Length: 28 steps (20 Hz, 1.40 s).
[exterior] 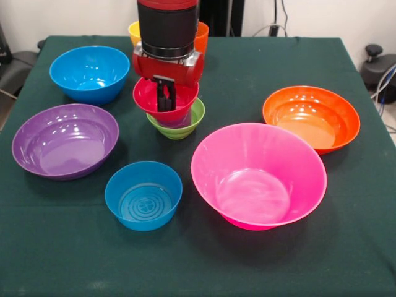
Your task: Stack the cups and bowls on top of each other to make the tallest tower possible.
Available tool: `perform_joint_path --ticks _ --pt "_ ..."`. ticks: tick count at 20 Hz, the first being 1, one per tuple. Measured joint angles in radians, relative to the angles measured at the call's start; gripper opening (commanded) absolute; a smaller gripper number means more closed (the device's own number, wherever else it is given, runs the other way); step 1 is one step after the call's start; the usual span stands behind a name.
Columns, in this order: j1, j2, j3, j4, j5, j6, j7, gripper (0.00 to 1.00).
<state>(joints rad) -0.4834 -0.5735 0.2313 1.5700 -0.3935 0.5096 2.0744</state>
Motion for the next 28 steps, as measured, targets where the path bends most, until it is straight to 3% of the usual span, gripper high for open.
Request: perform_joint_path --ticks 15,28 --pt "0.025 -0.08 0.0 0.042 0.028 0.0 0.0 0.0" --pt "0.032 -0.093 -0.003 0.049 0.029 0.0 0.0 0.0"
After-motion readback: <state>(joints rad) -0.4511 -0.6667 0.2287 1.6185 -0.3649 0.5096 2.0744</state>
